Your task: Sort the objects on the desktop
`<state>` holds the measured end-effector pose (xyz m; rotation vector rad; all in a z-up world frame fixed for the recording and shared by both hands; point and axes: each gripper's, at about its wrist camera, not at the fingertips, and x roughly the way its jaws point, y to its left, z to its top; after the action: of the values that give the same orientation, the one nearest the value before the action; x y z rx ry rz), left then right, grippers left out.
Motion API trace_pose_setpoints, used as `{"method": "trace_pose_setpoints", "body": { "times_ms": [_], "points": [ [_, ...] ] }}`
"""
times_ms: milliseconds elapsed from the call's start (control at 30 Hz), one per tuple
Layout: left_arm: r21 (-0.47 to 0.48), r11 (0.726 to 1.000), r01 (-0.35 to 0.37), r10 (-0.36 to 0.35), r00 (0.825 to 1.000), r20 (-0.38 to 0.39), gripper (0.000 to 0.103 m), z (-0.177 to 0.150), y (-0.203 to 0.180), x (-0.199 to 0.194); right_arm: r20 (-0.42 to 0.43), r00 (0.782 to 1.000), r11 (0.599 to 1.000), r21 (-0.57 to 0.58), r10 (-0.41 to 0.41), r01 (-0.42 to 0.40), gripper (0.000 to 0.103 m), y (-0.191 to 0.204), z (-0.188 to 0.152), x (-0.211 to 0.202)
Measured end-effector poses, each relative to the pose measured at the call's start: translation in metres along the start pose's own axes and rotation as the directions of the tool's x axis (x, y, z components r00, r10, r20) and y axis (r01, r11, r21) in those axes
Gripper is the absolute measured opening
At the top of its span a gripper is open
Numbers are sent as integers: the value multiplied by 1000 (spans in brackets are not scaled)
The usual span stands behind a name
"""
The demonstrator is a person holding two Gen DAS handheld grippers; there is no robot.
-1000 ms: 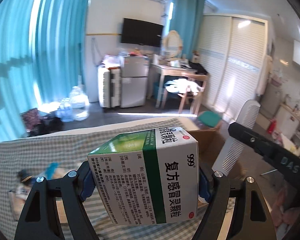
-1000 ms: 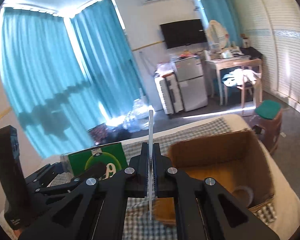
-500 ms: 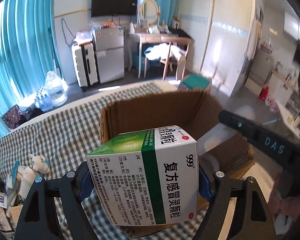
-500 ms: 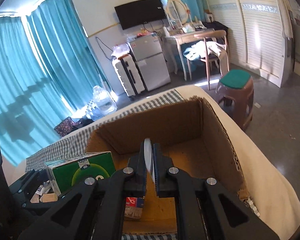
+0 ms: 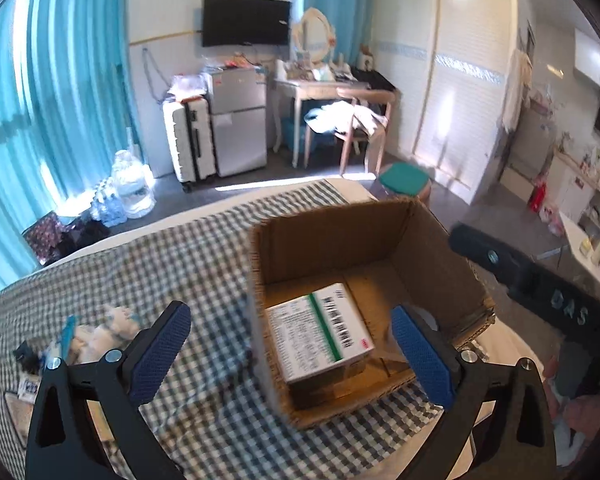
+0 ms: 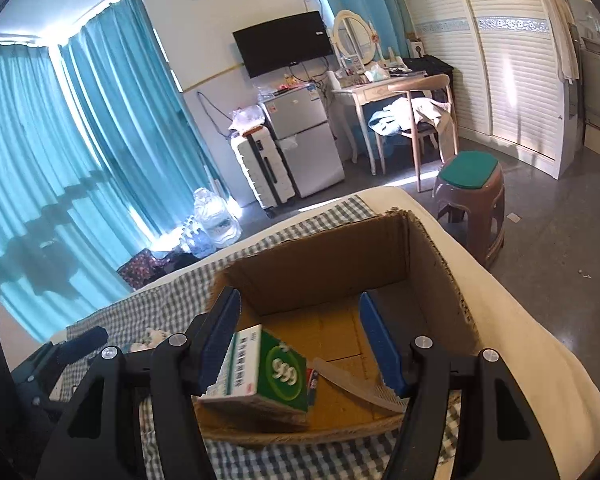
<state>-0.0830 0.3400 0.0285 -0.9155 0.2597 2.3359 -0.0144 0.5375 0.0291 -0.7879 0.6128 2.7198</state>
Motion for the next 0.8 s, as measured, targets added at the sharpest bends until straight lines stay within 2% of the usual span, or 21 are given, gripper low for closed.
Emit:
{"method": "trace_pose_setpoints", "body": {
  "times_ms": [200, 333, 467, 600, 700, 733, 800],
  "points": [
    [-103, 987, -121, 124, 992, 24, 103, -23, 65, -52, -7, 996, 993, -82, 84, -84, 63, 52, -27, -25],
    [-174, 960, -219, 226, 974, 17, 103, -49, 118, -84, -42, 987, 976, -148, 153, -157, 63, 100, -50, -29],
    [-266, 902, -340, 349, 937, -14, 103, -87, 177, -113, -77, 971, 949, -208, 227, -238, 63, 152, -79, -29],
    [-342, 846, -409, 418, 907, -51, 103, -127, 217, -126, -145, 945, 920, -227, 294, -321, 64, 193, -111, -19],
    [-397, 819, -415, 430, 901, -57, 103, -159, 238, -134, -224, 904, 904, -150, 363, -400, 64, 210, -137, -2],
    [-413, 810, -417, 430, 900, -65, 103, -169, 243, -133, -239, 900, 903, -145, 365, -405, 64, 214, -144, 4],
    [-432, 799, -418, 425, 901, -88, 103, -187, 250, -128, -268, 905, 904, -183, 331, -385, 64, 224, -161, 16]
  ]
}}
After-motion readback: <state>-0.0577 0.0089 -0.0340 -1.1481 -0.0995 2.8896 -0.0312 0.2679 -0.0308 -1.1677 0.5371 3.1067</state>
